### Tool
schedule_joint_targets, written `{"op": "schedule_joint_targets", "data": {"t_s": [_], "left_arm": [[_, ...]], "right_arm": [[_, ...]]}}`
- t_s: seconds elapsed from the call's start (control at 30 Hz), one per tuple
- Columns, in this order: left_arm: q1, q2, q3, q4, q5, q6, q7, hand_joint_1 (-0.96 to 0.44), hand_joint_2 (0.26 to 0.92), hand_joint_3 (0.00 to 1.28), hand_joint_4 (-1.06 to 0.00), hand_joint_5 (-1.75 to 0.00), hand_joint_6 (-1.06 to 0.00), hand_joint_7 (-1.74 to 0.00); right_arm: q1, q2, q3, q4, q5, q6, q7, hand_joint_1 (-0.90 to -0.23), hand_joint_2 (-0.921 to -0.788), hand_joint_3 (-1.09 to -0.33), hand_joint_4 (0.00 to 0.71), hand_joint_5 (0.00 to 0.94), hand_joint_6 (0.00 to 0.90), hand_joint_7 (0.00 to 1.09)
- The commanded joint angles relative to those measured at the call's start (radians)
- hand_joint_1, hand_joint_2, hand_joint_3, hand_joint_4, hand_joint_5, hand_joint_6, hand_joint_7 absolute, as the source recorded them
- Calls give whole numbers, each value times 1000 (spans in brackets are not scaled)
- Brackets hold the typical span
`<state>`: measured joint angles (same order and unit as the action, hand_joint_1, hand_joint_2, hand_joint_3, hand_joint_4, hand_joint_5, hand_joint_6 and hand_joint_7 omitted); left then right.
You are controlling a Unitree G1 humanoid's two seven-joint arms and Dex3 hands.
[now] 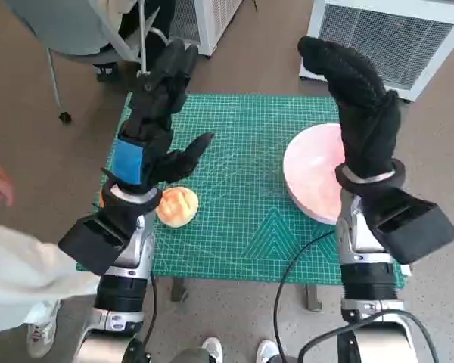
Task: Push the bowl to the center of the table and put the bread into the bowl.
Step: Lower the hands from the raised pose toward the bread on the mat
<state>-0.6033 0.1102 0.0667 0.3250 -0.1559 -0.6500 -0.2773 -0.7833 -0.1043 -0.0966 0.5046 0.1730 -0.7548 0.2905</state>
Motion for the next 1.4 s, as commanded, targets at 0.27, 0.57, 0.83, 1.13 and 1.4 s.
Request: {"op": "schedule_joint_targets", "data": {"t_s": [0.27, 0.57, 0.83, 1.13, 1.4], "left_arm": [[1, 9, 6, -4, -10, -3, -12, -270, 921, 352, -260, -1, -216, -258], [1, 10, 9, -4, -8, 0, -12, -271, 921, 351, -261, -1, -218, -255], [5, 6, 7, -9, 0, 0, -6, -269, 921, 353, -262, -1, -219, -252], [15, 5, 9, -6, 3, -6, -4, -272, 921, 352, -263, -1, -221, -249], [19, 5, 13, 0, 7, -12, 2, -273, 921, 350, -261, -1, -223, -242]], "right_arm": [[25, 16, 7, 9, 6, 4, 9, -612, -921, -733, 357, 0, 12, 738], [30, 11, 13, 4, 9, 5, 21, -612, -921, -736, 341, 0, 0, 731], [34, -4, 1, 11, 22, 1, 34, -617, -921, -736, 341, 1, -1, 724], [38, -109, -97, 140, 9, -99, -1, -606, -921, -741, 342, 3, 0, 728], [41, -183, -176, 260, -58, -151, -130, -568, -921, -797, 287, 30, -1, 672]]}}
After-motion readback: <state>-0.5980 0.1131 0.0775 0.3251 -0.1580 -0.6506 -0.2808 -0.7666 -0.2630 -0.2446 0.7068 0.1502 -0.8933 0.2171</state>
